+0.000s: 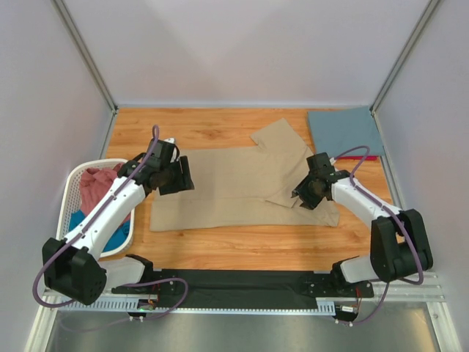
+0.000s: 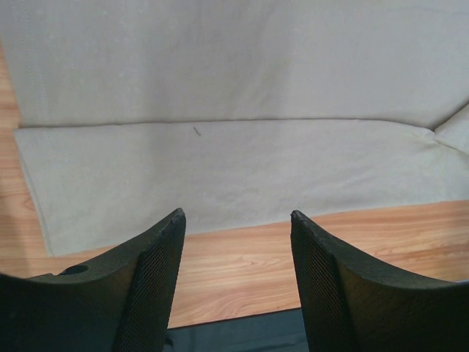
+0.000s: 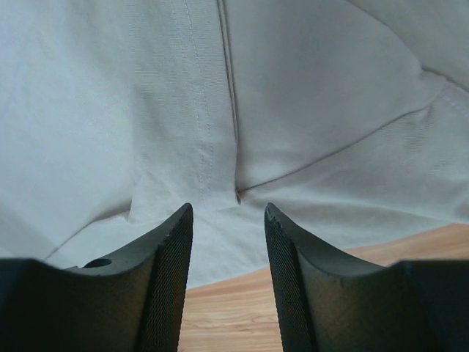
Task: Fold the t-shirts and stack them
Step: Fold the tshirt
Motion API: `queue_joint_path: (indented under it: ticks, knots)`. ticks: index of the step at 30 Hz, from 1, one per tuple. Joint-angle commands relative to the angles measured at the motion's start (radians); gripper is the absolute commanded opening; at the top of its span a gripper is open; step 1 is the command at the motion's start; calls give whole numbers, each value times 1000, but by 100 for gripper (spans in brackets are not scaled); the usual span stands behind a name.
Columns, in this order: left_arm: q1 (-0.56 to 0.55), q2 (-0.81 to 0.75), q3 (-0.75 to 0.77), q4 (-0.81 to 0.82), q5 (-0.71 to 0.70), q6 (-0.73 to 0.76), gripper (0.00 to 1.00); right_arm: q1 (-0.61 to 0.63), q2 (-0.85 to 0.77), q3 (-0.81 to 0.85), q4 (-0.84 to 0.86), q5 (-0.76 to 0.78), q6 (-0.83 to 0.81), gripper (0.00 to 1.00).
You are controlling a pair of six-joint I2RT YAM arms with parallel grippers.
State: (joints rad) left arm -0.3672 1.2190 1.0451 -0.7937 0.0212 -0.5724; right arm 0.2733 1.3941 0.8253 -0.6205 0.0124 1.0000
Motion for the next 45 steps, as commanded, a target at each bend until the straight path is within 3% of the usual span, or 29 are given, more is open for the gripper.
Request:
queue_joint_path:
  ticks: [1,17,21,22,25,26,45]
  knots:
    - [-4,-6,36,-7,-15,23,67,21,38,8,82,38,58,45]
    - [-4,33,50,-15,-72,32,66,46,149,31,156,80,114,42]
    - [-4,34,49,-19,-93,36,66,50,152,34,179,77,117,26]
    - [-4,40,49,-19,-96,36,66,50,148,34,186,70,115,16]
    - [-4,53,46,-22,-107,32,66,53,135,41,221,49,114,1]
    - [-4,56,47,-21,-110,29,66,58,132,49,225,44,111,0]
    - [-4,135,105,-44,-170,25,66,63,355,284,298,-66,6,1]
